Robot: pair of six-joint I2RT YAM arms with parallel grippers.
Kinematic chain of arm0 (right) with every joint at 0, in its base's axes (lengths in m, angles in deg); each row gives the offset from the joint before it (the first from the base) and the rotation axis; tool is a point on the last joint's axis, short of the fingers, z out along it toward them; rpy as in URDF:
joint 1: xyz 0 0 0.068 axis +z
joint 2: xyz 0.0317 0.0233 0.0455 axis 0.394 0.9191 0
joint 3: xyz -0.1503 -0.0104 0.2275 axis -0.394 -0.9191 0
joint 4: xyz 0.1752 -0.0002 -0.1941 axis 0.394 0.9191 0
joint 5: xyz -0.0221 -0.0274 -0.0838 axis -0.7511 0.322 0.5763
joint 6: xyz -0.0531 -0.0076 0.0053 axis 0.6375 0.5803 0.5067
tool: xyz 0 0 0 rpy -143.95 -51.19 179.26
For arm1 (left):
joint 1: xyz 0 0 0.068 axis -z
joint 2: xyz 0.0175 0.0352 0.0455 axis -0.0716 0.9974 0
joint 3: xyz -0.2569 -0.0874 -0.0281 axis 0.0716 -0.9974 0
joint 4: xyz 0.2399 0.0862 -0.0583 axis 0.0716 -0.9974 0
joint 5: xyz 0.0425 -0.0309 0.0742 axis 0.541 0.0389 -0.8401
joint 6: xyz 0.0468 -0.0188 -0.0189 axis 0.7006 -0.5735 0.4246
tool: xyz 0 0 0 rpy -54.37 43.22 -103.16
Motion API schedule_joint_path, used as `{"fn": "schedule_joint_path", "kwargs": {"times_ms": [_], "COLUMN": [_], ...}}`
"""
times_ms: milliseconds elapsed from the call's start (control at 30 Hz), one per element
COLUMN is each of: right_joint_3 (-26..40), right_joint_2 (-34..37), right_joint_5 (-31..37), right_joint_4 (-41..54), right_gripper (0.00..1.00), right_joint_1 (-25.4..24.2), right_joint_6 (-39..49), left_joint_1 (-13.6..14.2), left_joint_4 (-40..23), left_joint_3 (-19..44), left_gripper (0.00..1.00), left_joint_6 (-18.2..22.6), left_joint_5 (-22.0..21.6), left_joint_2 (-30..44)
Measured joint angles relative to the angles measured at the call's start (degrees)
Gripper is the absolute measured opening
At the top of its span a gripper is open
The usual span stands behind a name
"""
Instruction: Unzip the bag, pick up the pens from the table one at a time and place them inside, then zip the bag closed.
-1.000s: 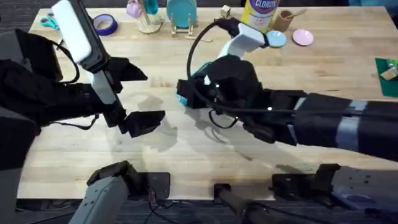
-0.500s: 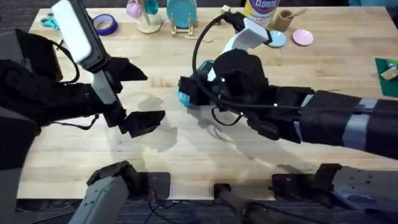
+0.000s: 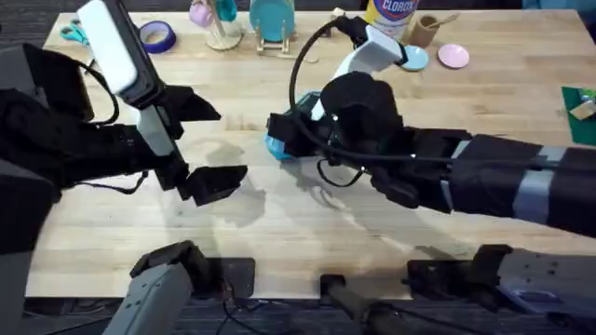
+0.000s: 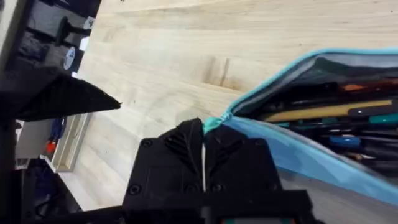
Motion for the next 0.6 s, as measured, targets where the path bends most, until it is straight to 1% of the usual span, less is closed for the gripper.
{"fn": "schedule_joint_path", "kwargs": {"times_ms": [333,600], "right_joint_3": [0.0,0.0], "right_joint_2": [-0.27,-0.42], "right_joint_5": [-0.68,-0.83], "right_joint_4": [0.86,1.14], "right_gripper": [0.031,0.031], "right_joint_1": [-0.65,-0.65], "right_joint_6": [0.0,0.0], "left_joint_1": [0.0,0.0], "left_joint_4": [-0.42,-0.32], "left_joint_3": [0.0,0.0], "left_gripper": [0.993,0.993], "left_joint_6": [0.0,0.02], "left_joint_5": [0.07,1.36], "left_joint_2": [0.0,0.6]}}
